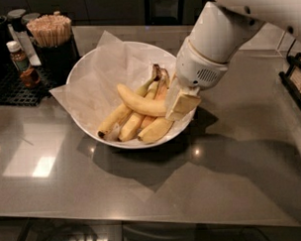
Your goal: Pick banana from white bowl
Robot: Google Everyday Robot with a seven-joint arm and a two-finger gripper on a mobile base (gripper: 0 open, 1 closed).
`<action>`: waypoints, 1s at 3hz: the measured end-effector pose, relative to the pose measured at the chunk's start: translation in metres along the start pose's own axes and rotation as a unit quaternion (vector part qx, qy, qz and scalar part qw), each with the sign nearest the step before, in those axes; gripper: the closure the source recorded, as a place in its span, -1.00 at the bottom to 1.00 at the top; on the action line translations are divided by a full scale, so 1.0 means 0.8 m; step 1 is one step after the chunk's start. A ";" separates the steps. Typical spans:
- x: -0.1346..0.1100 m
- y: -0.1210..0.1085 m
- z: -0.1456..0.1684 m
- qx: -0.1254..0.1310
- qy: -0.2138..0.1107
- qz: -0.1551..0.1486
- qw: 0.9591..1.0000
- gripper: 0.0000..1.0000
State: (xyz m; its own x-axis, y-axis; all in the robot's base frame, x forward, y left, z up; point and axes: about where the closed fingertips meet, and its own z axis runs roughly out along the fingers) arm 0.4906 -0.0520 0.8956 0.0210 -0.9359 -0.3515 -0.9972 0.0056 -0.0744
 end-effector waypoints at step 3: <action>-0.013 -0.016 -0.009 0.030 0.051 0.010 0.998 -0.84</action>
Offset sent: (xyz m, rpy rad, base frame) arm 0.0267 -0.0098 -0.0161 -0.0558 0.0102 -0.0649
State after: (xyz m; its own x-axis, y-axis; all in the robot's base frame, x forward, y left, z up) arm 0.5030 -0.0447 0.9067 -0.0088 -0.9666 -0.2561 -0.9911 0.0424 -0.1258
